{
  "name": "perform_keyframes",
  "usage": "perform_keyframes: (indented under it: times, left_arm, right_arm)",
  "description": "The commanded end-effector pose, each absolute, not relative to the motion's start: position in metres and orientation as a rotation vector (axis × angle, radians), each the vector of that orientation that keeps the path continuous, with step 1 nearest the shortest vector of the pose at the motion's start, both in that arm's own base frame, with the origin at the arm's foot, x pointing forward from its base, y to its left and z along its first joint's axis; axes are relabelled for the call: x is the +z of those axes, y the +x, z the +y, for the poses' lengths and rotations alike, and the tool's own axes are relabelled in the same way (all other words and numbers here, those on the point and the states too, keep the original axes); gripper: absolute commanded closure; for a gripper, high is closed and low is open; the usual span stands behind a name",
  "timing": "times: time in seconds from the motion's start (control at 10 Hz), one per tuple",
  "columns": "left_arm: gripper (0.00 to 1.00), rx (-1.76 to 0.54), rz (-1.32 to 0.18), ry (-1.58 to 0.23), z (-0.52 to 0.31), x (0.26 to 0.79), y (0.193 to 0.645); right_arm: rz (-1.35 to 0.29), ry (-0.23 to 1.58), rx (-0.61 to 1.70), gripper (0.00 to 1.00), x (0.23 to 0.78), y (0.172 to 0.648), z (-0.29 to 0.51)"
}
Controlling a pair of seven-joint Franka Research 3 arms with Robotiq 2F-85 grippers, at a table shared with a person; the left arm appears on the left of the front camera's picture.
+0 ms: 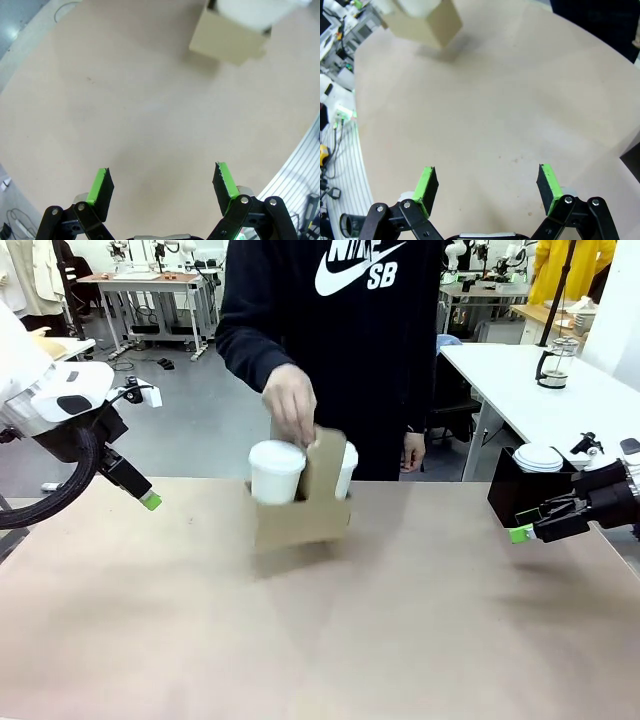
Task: Pour a drink into a cup and package it in a carrier.
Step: Insert the held 600 ml Paper Cup into the Cup Carrier.
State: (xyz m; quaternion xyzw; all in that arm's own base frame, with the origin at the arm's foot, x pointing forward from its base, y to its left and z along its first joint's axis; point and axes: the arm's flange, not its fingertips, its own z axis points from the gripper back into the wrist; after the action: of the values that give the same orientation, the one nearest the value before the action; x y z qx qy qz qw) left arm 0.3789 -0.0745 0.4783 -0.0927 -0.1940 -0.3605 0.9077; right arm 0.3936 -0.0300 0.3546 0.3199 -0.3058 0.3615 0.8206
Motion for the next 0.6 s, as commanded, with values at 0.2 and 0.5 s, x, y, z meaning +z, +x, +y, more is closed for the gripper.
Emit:
perform_keyframes:
  times: [0.2,0.5]
  left_arm:
    - [0.00,-0.734,-0.401,-0.190,-0.0746,0.4786,0.3779]
    - [0.00,-0.734,-0.401,-0.190,-0.0746,0.4786,0.3779]
  right_arm:
    - [-0.651,0.678,0.768,0.00,0.3544,0.3937,-0.0305]
    - [-0.651,0.678,0.768,0.00,0.3544,0.3937,-0.0305]
